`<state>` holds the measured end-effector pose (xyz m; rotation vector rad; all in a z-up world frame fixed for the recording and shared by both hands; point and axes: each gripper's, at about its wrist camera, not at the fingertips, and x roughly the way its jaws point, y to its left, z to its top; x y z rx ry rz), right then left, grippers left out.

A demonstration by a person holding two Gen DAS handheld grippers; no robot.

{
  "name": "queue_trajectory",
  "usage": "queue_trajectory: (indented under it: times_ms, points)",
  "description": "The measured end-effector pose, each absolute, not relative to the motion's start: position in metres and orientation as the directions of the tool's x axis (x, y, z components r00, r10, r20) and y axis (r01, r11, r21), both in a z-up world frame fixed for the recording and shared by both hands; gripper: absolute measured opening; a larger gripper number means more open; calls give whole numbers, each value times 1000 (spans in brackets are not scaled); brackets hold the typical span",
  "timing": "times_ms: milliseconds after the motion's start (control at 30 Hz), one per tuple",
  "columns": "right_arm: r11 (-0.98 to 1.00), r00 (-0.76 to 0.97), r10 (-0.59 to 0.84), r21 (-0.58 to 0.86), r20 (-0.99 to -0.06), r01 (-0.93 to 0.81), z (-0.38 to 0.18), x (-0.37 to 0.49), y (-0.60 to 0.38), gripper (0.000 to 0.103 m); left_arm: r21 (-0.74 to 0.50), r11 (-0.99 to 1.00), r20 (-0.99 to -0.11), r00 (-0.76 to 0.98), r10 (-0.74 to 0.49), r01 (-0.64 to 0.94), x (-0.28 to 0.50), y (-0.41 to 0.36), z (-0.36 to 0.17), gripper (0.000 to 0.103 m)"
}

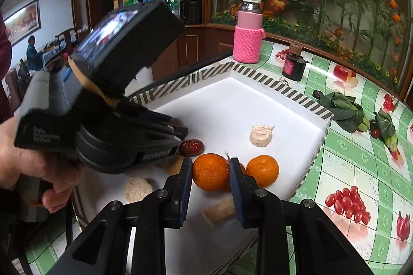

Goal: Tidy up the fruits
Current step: 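Lower the orange and kiwi into the tray and open both grippers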

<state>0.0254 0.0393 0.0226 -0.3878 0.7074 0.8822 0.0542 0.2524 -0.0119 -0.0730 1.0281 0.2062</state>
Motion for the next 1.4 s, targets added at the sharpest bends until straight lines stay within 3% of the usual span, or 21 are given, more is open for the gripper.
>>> queue_trajectory:
  times_ms: [1133, 1300, 1400]
  points:
    - [602, 427, 529, -31, -734, -798, 12, 27, 38, 28, 44, 981, -852, 505, 136, -189, 53, 249, -12, 21]
    - [586, 406, 530, -24, -744, -810, 11, 25, 41, 40, 53, 979, -853, 501, 147, -197, 52, 247, -13, 23]
    - [586, 405, 529, -24, -746, -810, 12, 24, 41, 41, 48, 979, -855, 499, 143, -197, 51, 247, -13, 23]
